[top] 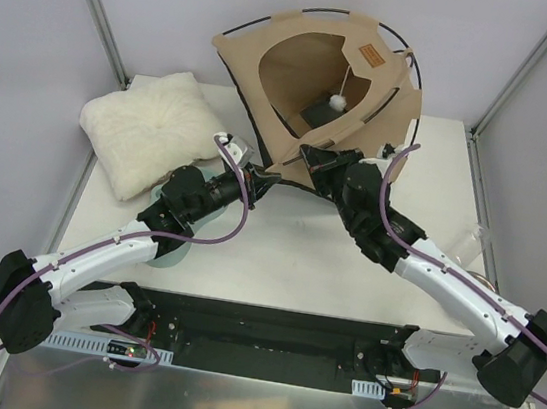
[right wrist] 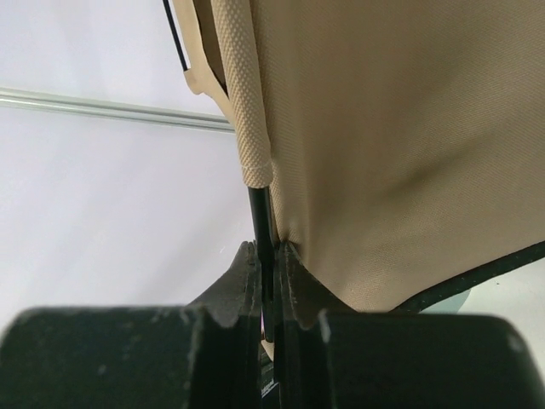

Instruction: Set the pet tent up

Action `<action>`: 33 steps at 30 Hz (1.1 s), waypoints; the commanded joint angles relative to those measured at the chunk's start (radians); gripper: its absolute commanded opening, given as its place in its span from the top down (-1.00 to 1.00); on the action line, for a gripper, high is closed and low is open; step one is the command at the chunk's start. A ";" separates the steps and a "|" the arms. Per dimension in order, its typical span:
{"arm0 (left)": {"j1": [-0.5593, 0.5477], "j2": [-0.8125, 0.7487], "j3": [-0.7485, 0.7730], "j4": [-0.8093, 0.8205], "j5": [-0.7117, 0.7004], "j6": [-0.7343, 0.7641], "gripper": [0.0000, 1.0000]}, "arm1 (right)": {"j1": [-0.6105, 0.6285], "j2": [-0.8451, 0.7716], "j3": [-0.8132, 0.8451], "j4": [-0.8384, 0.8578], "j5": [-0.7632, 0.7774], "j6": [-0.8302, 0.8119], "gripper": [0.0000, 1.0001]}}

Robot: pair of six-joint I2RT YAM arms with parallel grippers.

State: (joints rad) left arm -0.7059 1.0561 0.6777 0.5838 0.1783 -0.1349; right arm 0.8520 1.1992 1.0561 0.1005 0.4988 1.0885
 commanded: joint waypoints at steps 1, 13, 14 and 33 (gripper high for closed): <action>0.005 -0.047 -0.032 -0.084 0.064 0.049 1.00 | -0.080 0.002 0.068 0.015 0.402 0.089 1.00; -0.001 -0.042 -0.012 -0.101 0.076 0.075 1.00 | -0.080 0.054 0.113 -0.036 0.399 0.067 1.00; -0.001 -0.041 -0.010 -0.099 0.076 0.075 1.00 | -0.079 0.059 0.113 -0.033 0.396 0.054 1.00; -0.003 -0.041 0.003 -0.098 0.036 0.067 1.00 | -0.045 0.094 0.107 0.065 0.328 -0.131 1.00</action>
State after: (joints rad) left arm -0.7055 1.0561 0.6777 0.5522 0.1726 -0.0624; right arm 0.8684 1.2869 1.1286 0.0578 0.5476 1.0359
